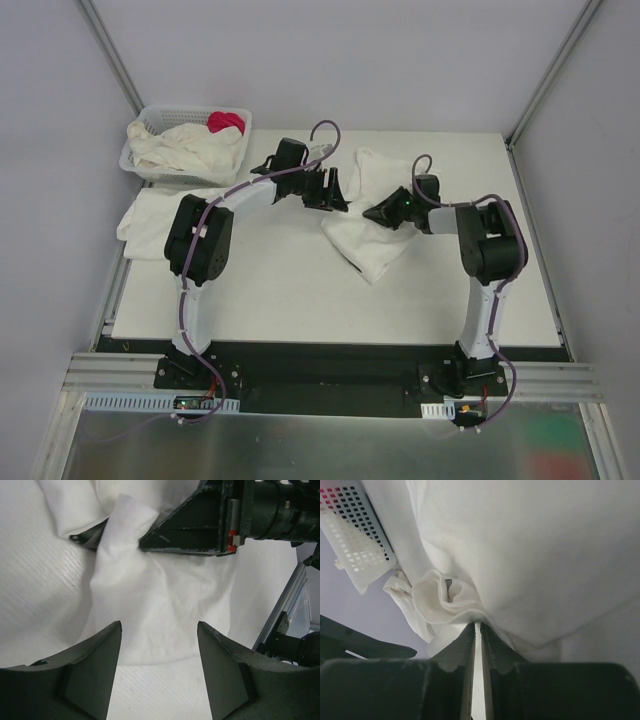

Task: Fold and stack the t-shirts
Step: Grab one side of the 2/3 rectangular tshirt with both arms

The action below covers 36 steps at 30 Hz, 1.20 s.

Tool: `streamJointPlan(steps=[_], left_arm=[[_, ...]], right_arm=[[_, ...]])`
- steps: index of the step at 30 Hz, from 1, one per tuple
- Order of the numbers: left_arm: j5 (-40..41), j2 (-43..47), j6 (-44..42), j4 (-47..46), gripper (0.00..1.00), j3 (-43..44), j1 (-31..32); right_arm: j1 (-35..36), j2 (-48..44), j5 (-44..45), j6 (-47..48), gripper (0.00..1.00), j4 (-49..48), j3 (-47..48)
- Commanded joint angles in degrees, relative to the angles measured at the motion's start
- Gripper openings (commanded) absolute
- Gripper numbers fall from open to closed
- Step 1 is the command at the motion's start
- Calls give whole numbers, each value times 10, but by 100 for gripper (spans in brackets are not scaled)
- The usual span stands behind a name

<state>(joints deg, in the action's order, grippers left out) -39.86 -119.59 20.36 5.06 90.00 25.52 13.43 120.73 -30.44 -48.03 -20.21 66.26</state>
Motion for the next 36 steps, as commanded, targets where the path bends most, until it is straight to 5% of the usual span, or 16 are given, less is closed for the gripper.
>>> streamJointPlan(steps=[1,36], left_arm=[[-13,36,-6,-7,61,-8,1],[-19,23,21,-40,59,-26,1]], right_arm=[[-52,-64,78,28,13,36,-74],[36,-146,11,40,15,57,-146]])
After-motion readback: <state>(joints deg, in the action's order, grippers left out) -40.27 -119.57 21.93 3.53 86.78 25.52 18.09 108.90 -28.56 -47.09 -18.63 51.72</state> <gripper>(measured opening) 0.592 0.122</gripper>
